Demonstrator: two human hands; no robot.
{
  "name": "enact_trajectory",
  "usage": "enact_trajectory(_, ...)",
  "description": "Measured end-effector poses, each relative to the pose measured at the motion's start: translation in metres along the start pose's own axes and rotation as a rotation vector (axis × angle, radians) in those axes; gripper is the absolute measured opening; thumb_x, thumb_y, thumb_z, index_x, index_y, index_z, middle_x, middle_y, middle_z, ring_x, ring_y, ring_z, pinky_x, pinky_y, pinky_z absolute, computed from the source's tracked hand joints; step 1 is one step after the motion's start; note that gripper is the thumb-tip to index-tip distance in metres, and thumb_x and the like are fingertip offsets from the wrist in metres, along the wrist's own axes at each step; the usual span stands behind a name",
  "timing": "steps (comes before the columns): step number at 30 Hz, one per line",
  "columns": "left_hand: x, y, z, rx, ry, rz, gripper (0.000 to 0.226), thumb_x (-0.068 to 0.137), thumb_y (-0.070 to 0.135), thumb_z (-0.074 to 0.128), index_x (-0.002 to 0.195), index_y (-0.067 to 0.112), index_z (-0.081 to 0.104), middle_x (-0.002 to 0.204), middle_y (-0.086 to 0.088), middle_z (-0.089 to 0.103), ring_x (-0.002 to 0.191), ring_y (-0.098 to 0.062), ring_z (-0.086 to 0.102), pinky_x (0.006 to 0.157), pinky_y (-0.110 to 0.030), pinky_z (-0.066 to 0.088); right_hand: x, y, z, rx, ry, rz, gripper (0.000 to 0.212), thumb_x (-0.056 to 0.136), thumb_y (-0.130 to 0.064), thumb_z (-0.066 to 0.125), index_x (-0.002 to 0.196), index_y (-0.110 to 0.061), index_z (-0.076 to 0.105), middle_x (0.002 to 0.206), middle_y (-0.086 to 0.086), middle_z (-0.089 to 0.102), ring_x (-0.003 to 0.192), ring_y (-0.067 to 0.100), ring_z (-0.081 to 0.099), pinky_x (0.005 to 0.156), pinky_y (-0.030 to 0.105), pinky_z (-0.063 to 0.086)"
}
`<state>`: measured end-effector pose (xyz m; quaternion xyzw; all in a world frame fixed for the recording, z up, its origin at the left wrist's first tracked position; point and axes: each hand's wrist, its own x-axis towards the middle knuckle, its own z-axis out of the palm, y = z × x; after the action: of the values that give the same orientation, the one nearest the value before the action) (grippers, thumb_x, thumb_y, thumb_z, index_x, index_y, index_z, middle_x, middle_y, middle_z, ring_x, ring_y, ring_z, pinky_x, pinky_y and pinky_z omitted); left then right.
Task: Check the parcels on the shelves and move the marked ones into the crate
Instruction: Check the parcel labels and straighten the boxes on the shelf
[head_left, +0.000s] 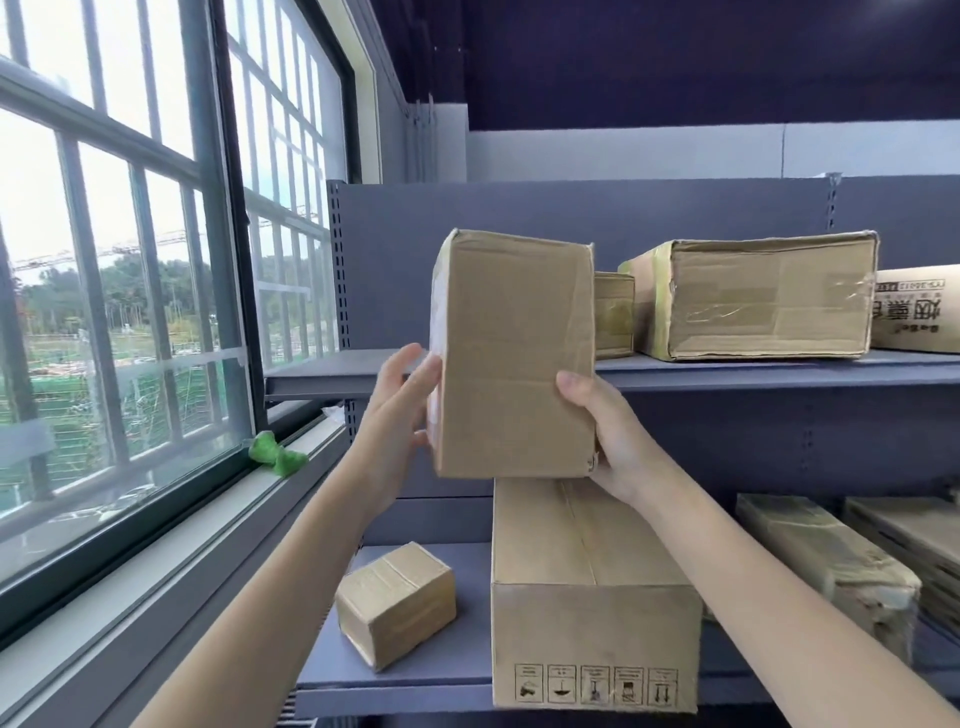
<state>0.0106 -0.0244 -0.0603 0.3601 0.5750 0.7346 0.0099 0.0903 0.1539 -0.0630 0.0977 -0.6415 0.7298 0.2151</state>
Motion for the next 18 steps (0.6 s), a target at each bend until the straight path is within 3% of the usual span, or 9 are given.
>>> enact_trajectory(2,-0.003,-0.005,-0.002,0.000,-0.048,0.011,0.063,0.073,0.052,0.061,0.125,0.017,0.049,0.098,-0.001,0.068,0.080,-0.017,0.066,0.060,-0.035,0.051,-0.002,0.003,0.000,-0.031,0.031,-0.018,0.027,0.080,-0.029,0.064,0.105,-0.020,0.063,0.092,-0.002,0.070,0.085,0.015,0.064,0.062,0.024,0.052)
enact_trajectory(4,-0.005,-0.011,-0.002,-0.015,0.011,0.020,0.062,0.070,0.040,0.066,0.124,0.018,0.047,0.096,-0.004,0.070,0.074,-0.018,0.067,0.052,-0.033,0.049,-0.002,0.004,0.001,-0.142,0.127,-0.113,0.015,0.088,-0.017,0.057,0.098,-0.026,0.063,0.095,-0.006,0.071,0.089,0.013,0.065,0.070,0.023,0.052)
enact_trajectory(7,-0.007,-0.016,0.001,-0.027,0.109,0.060,0.061,0.067,0.032,0.073,0.121,0.023,0.046,0.097,-0.007,0.072,0.076,-0.020,0.069,0.050,-0.032,0.052,-0.002,0.007,0.007,-0.445,0.216,-0.234,0.031,0.088,-0.022,0.058,0.117,-0.031,0.053,0.117,-0.010,0.063,0.110,0.010,0.058,0.095,0.034,0.048)
enact_trajectory(10,-0.006,-0.018,0.009,0.005,0.188,0.121,0.066,0.064,0.032,0.077,0.122,0.020,0.046,0.101,-0.010,0.069,0.083,-0.024,0.068,0.055,-0.031,0.052,-0.006,0.007,0.018,-0.728,0.208,-0.208,0.086,0.073,-0.049,0.068,0.143,-0.027,0.024,0.144,-0.009,0.039,0.131,0.012,0.038,0.108,0.041,0.037)
enact_trajectory(12,-0.005,-0.018,0.013,0.061,0.215,0.174,0.043,0.070,0.021,0.074,0.106,0.027,0.051,0.095,-0.006,0.069,0.077,-0.017,0.069,0.053,-0.025,0.052,-0.010,0.005,0.027,-0.760,0.137,-0.185,0.100,0.061,-0.056,0.070,0.144,-0.027,0.020,0.146,-0.008,0.037,0.131,0.012,0.038,0.107,0.040,0.039)
enact_trajectory(16,-0.005,-0.019,0.015,0.123,0.187,0.252,0.031,0.072,0.012,0.077,0.088,0.030,0.058,0.088,0.002,0.070,0.077,-0.013,0.070,0.066,-0.033,0.057,-0.010,0.007,0.027,-0.589,0.147,-0.239,0.061,0.072,-0.026,0.077,0.120,-0.032,0.040,0.108,-0.019,0.060,0.093,-0.001,0.061,0.080,0.018,0.053)
enact_trajectory(18,-0.004,-0.017,0.012,0.075,0.149,0.272,0.027,0.066,0.019,0.078,0.087,0.029,0.064,0.084,0.004,0.073,0.078,-0.013,0.070,0.068,-0.028,0.057,-0.007,0.009,0.020,-0.515,0.202,-0.263,0.061,0.073,-0.018,0.076,0.123,-0.026,0.044,0.102,-0.023,0.061,0.092,0.001,0.063,0.079,0.022,0.055)
